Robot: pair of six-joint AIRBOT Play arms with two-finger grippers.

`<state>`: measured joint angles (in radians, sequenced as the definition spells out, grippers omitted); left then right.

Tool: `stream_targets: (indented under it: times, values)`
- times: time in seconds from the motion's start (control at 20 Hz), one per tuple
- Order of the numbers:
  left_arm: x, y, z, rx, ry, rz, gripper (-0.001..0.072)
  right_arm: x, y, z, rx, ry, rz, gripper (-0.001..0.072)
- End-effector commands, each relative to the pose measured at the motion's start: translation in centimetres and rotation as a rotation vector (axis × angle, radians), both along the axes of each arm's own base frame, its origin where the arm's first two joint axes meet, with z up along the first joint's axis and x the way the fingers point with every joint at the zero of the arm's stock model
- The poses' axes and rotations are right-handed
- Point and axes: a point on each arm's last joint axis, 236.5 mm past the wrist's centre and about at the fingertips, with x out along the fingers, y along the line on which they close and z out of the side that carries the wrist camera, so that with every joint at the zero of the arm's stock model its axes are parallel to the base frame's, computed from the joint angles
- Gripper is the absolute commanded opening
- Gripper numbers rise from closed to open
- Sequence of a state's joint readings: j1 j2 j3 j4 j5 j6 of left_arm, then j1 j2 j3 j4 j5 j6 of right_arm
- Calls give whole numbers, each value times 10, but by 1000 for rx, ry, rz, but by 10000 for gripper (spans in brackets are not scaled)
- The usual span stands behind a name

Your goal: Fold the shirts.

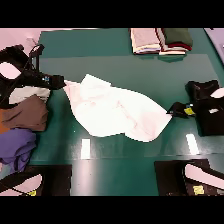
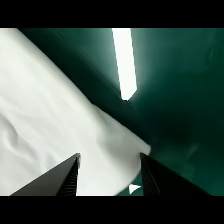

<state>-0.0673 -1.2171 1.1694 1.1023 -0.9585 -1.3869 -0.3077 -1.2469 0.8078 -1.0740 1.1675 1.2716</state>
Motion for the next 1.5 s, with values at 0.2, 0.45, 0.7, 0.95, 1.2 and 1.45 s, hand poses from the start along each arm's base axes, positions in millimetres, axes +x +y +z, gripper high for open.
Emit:
stream_targets:
  times: [0.2, 0.45, 0.7, 0.95, 1.2, 1.45]
  values:
    - [-1, 4, 5, 29, -1, -12, 22, 42, 20, 21, -134, -106, 206, 15]
    - [4, 19, 178, 102, -390, -6, 22, 86, 2, 222, -304, -618, 170, 15]
    - [-108, 35, 421, 103, -975, 54, 22, 18, -4, 472, -459, -1196, 31, 15]
    - [-212, 42, 510, 81, -1252, 82, 21, -61, -11, 557, -572, -1398, -80, 15]
    - [-215, 42, 507, 80, -1247, 81, 21, -62, -28, 549, -620, -1287, -109, 14]
    - [-106, 31, 391, 81, -883, 44, 21, 10, -23, 482, -470, -1048, 18, 14]
